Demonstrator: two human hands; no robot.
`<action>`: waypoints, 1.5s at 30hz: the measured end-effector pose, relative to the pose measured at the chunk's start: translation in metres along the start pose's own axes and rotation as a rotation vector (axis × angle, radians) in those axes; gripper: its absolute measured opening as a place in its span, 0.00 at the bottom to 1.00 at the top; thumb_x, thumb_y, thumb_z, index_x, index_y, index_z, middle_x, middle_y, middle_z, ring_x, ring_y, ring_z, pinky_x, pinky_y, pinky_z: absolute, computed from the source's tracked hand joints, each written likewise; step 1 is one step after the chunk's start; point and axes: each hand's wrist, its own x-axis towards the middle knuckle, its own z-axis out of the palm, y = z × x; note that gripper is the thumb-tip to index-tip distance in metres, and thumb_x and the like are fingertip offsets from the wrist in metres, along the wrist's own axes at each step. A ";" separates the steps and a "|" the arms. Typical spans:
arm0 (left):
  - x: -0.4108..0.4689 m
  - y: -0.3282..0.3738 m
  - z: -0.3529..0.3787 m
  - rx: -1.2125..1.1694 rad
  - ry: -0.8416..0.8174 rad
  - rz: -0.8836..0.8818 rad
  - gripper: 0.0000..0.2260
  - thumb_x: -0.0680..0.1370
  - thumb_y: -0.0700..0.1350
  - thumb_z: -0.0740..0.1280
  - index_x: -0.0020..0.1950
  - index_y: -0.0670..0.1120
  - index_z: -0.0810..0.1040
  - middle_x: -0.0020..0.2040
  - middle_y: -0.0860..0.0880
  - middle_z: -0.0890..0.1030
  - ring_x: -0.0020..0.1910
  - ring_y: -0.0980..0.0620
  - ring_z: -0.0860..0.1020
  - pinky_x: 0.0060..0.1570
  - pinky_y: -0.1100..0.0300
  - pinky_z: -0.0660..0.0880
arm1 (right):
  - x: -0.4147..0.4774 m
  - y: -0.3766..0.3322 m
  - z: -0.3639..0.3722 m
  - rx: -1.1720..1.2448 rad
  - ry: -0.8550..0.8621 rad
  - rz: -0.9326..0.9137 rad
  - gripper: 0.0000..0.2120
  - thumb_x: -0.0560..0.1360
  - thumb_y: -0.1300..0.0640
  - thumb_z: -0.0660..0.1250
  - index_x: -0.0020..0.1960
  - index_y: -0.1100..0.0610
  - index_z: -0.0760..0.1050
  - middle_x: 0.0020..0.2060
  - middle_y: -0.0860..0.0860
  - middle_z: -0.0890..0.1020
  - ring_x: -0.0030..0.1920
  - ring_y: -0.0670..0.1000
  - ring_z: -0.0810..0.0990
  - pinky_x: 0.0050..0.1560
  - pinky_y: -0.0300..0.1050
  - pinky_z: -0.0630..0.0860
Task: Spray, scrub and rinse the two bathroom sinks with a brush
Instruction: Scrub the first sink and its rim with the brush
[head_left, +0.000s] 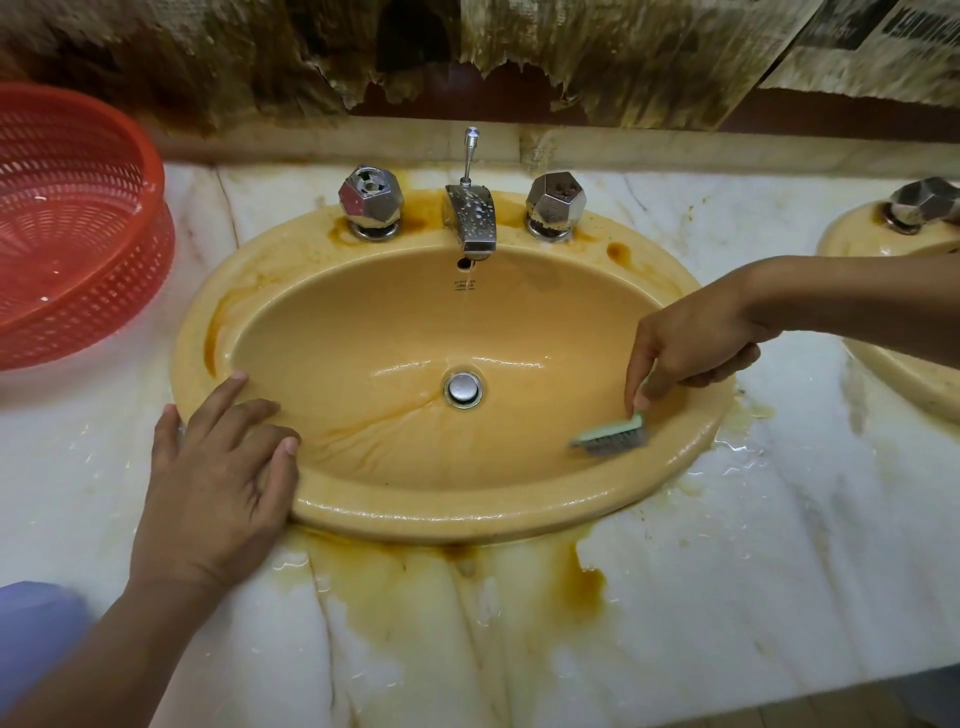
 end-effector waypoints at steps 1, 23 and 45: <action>0.000 0.000 0.000 0.005 0.000 0.004 0.21 0.81 0.54 0.54 0.49 0.48 0.85 0.61 0.48 0.81 0.78 0.46 0.64 0.73 0.33 0.56 | -0.002 -0.001 0.000 -0.010 0.004 0.003 0.07 0.79 0.49 0.69 0.53 0.43 0.85 0.24 0.49 0.66 0.24 0.51 0.61 0.26 0.38 0.58; 0.001 0.003 -0.003 -0.007 -0.002 0.006 0.20 0.79 0.56 0.56 0.48 0.47 0.85 0.60 0.48 0.81 0.77 0.45 0.66 0.74 0.34 0.56 | 0.090 -0.052 0.075 -0.205 0.392 -0.319 0.15 0.81 0.44 0.62 0.67 0.37 0.77 0.63 0.46 0.80 0.67 0.53 0.73 0.64 0.52 0.74; 0.000 0.004 -0.005 -0.027 -0.017 -0.009 0.19 0.79 0.52 0.55 0.48 0.48 0.85 0.61 0.47 0.80 0.78 0.45 0.65 0.75 0.34 0.55 | 0.062 -0.038 0.037 -0.069 0.010 -0.271 0.08 0.76 0.44 0.71 0.53 0.35 0.84 0.32 0.53 0.76 0.32 0.59 0.71 0.33 0.45 0.73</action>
